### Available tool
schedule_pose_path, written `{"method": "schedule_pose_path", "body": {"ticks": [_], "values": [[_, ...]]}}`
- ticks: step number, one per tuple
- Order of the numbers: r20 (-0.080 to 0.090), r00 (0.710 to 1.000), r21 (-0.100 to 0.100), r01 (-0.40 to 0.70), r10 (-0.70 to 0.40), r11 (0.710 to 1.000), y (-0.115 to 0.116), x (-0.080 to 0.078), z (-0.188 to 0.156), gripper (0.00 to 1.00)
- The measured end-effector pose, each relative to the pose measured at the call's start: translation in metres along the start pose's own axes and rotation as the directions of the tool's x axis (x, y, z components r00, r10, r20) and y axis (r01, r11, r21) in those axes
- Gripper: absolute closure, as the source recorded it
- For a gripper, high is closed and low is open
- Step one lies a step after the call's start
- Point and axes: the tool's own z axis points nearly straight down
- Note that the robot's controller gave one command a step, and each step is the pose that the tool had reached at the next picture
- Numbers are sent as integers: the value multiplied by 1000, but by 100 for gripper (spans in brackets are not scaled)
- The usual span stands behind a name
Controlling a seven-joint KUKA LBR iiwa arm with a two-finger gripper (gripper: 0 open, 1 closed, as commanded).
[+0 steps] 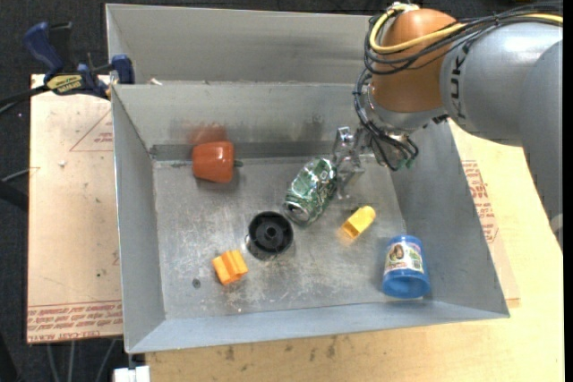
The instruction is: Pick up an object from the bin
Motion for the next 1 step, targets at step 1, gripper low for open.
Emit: {"method": "schedule_pose_path", "body": {"ticks": [1], "values": [[0,1000,0,0,0,1000,0,0,0,100]]}}
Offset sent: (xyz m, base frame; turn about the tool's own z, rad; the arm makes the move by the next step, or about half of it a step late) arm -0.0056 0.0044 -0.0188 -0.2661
